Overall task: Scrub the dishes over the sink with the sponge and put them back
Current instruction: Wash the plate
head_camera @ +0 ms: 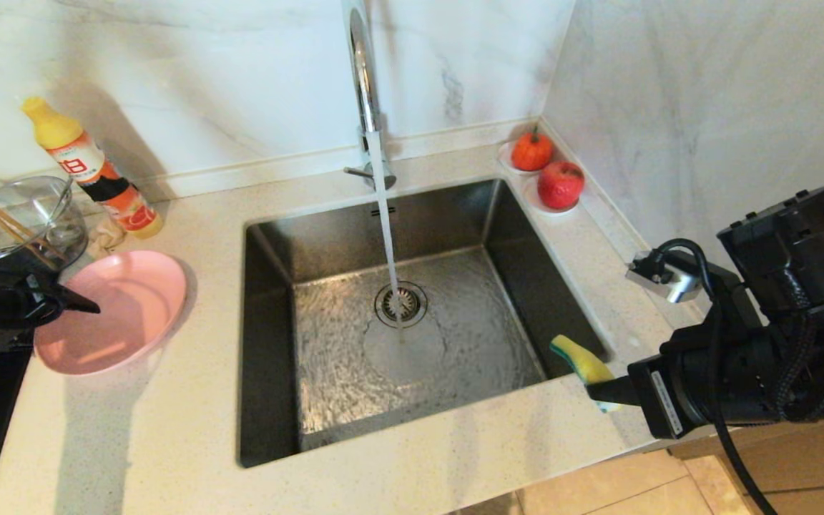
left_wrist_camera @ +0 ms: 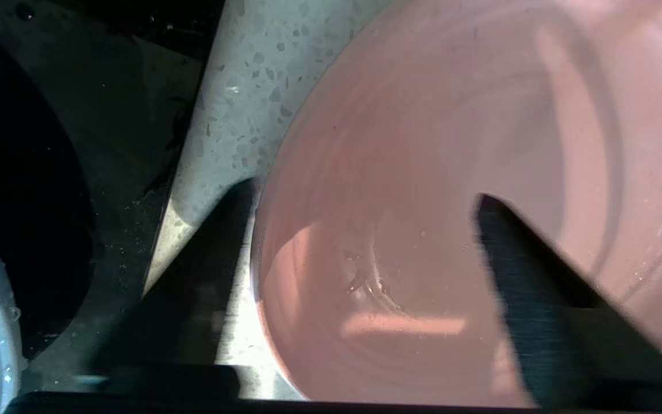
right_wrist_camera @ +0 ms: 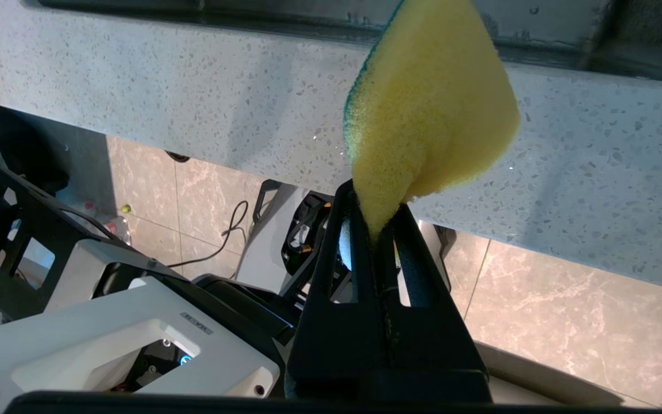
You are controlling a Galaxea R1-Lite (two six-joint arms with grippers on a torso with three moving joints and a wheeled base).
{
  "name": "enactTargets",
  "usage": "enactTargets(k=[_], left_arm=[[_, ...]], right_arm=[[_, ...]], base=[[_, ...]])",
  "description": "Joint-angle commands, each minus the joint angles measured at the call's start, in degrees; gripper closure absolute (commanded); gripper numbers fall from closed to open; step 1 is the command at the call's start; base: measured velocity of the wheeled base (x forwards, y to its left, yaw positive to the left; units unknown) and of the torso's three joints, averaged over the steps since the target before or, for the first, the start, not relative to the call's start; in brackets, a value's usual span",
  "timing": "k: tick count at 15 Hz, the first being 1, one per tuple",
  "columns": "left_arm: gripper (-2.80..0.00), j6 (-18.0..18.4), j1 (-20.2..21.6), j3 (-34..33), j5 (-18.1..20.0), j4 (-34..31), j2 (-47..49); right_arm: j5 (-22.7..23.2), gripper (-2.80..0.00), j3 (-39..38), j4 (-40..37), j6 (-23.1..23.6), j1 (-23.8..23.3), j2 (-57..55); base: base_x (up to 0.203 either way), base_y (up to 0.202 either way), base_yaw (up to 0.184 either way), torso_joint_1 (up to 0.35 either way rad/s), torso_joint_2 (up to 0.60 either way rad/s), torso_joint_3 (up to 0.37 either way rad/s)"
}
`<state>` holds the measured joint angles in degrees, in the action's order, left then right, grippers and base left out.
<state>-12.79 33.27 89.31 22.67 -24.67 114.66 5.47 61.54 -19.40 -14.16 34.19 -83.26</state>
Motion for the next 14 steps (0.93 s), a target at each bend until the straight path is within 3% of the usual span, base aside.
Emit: enactTargets(k=[1,14], left_arm=[[0.0,-0.73,0.04,1.3,-0.41,-0.22,0.03],[0.0,-1.93,-0.06,0.41,0.17,-0.62,-3.56]], right_arm=[[0.06,0.0,-0.01,-0.12,-0.07,-0.27,0.12],[0.68,0.0,-0.1,-0.38,-0.07,-1.41,0.53]], base=[[0.0,0.0,0.0,0.0,0.0,0.0],[0.0,0.0,0.0,0.0,0.0,0.0]])
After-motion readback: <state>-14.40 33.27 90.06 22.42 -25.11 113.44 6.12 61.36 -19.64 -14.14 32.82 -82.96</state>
